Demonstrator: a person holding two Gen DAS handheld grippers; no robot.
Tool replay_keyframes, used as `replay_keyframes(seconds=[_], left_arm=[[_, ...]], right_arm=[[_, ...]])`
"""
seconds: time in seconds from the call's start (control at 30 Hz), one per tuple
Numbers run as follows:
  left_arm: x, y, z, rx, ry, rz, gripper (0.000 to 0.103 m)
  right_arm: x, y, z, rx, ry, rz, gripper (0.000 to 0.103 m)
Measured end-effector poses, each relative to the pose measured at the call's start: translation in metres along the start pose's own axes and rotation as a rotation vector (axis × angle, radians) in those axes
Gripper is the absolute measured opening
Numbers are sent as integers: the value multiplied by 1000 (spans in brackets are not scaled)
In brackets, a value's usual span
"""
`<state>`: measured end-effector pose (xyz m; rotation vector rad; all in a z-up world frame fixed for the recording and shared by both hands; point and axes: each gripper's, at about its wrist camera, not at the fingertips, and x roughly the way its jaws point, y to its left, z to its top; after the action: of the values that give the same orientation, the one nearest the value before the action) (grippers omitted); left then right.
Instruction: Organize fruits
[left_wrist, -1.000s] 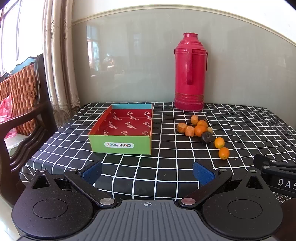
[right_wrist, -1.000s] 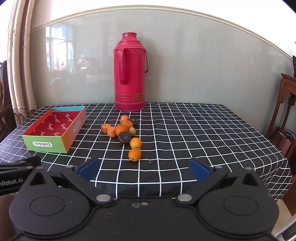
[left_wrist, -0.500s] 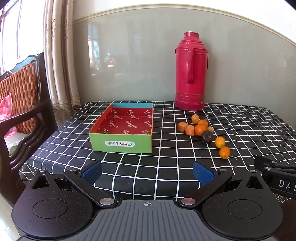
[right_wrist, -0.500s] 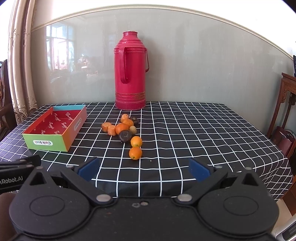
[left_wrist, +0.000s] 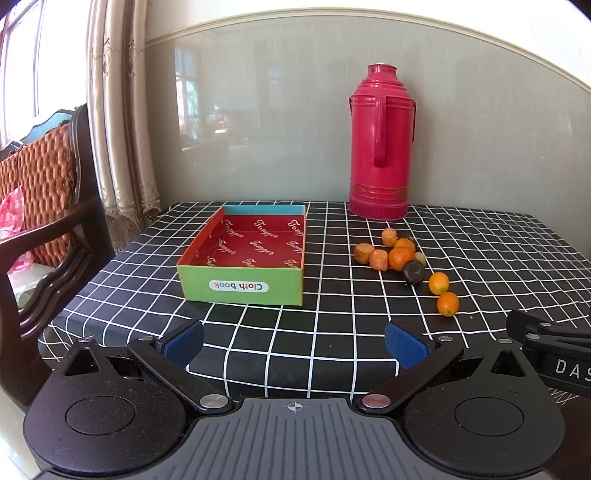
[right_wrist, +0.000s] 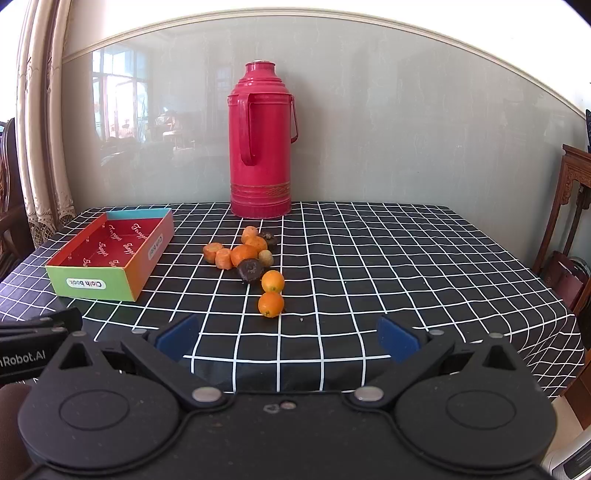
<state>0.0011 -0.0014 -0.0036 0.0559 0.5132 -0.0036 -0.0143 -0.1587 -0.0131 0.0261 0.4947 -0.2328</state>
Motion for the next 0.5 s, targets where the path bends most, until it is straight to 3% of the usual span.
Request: replay_keyframes(seconds=[0.5], left_arm=[[0,-1,1,2,0,0,103]], right_arm=[[0,1,0,-2,-1,0,97]])
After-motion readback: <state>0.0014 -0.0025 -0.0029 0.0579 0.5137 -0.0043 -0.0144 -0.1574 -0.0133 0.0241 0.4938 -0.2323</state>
